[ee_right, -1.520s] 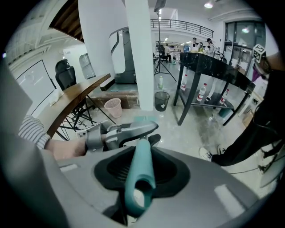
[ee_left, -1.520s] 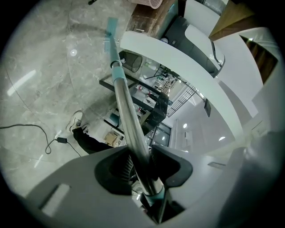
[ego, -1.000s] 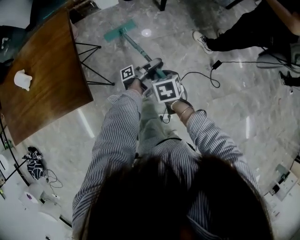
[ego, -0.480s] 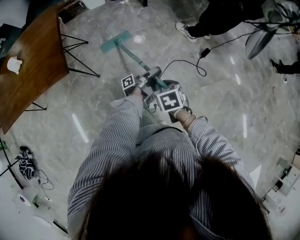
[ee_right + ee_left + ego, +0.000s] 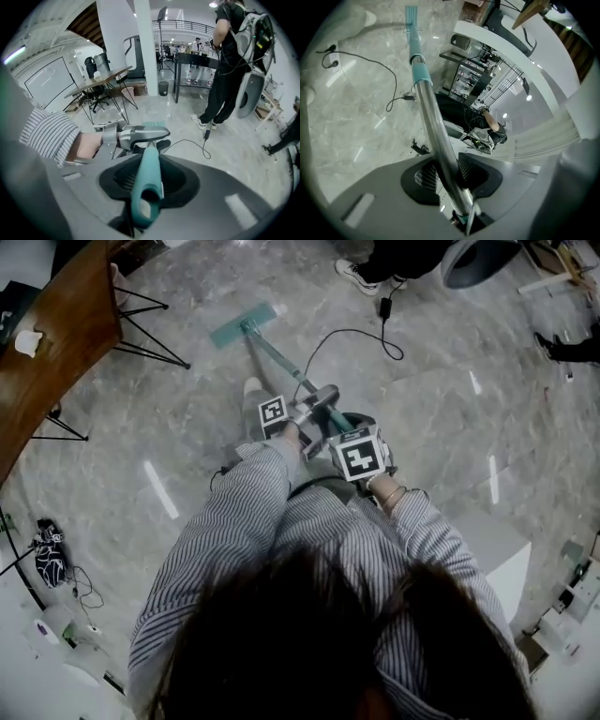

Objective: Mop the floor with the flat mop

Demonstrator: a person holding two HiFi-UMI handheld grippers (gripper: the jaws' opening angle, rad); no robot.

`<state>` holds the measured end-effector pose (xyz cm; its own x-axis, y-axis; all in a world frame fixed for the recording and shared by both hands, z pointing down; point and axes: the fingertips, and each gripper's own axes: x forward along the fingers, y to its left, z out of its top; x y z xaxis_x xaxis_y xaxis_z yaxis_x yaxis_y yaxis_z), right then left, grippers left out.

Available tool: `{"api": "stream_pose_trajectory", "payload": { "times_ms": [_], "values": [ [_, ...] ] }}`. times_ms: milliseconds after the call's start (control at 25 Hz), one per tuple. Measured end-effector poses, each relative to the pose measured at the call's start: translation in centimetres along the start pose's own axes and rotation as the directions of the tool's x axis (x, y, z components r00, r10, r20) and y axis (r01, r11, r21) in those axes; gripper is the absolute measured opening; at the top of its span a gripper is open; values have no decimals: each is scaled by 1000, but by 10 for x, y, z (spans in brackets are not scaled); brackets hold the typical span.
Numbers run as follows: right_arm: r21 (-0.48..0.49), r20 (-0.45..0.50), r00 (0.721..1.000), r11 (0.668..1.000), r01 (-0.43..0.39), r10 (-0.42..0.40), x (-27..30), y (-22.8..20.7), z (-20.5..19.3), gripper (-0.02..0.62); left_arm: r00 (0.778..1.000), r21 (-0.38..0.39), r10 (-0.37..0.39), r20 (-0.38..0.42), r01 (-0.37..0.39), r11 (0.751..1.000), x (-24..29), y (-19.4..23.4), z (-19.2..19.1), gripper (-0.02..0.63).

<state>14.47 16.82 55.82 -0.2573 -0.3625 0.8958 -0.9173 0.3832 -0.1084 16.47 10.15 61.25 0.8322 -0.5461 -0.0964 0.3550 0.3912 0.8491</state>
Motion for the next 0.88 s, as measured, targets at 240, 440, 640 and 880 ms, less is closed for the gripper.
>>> {"api": "stream_pose_trajectory", "payload": {
  "times_ms": [240, 440, 640, 880],
  "values": [
    [43, -32, 999, 999, -6, 8, -46, 18, -60, 110, 994, -63, 43, -97, -49, 997, -28, 24, -75, 106],
    [72, -62, 998, 997, -11, 15, -78, 21, -94, 110, 969, -77, 94, -230, -114, 990, -35, 38, -126, 106],
    [78, -95, 995, 997, 8, 0, -98, 15, -122, 110, 933, -102, 111, -341, -154, 983, -33, 51, -166, 101],
    [87, -70, 997, 995, 48, -42, -120, -3, -145, 110, 924, -101, 95, -371, -142, 985, -22, 60, -200, 100]
  ]
}}
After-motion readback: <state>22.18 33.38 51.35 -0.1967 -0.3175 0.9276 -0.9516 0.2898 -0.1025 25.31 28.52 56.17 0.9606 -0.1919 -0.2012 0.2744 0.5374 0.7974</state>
